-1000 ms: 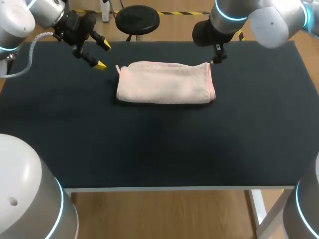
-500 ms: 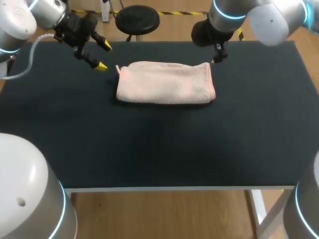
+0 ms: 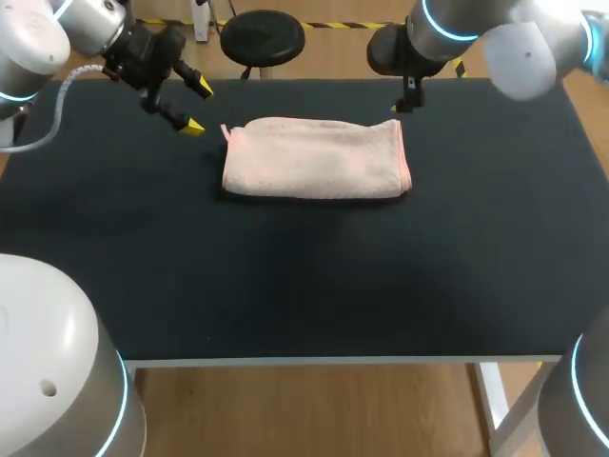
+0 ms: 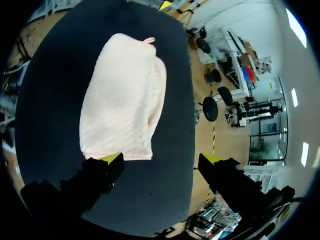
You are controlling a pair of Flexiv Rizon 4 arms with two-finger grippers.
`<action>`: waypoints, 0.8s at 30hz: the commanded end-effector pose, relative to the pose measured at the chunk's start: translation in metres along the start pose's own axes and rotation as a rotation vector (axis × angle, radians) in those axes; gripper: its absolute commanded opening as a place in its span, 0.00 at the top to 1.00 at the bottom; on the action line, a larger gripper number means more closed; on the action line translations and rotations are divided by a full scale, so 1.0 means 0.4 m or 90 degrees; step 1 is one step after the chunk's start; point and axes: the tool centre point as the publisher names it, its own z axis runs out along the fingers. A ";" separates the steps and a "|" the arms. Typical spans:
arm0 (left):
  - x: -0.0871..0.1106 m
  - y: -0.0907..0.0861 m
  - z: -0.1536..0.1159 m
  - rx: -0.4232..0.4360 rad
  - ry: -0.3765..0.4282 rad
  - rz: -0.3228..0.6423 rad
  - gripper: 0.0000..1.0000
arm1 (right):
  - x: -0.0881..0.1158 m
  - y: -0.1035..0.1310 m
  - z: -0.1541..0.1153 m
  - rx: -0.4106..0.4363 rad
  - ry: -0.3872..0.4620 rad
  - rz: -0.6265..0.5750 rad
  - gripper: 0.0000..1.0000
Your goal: Fold the towel
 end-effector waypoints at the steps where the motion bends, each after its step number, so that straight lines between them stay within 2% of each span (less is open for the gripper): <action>1: 0.000 0.001 0.000 0.001 0.000 0.001 0.00 | 0.024 -0.010 -0.005 -0.169 -0.129 0.315 0.00; 8: 0.000 0.001 0.000 0.001 0.000 0.001 0.00 | 0.022 -0.023 -0.027 -0.242 -0.146 0.534 0.00; 11: 0.000 0.001 0.000 0.001 0.000 0.001 0.00 | 0.025 -0.027 -0.030 -0.258 -0.127 0.642 0.00; 17: 0.000 0.001 0.000 0.001 0.000 0.001 0.00 | 0.038 -0.027 -0.028 -0.272 -0.082 0.802 0.00; 22: 0.000 0.001 0.000 0.001 0.000 0.001 0.00 | 0.065 -0.026 -0.019 -0.276 -0.031 0.893 0.00; 24: 0.000 0.001 0.000 0.001 0.000 0.001 0.00 | 0.074 -0.033 -0.014 -0.285 0.005 0.936 0.00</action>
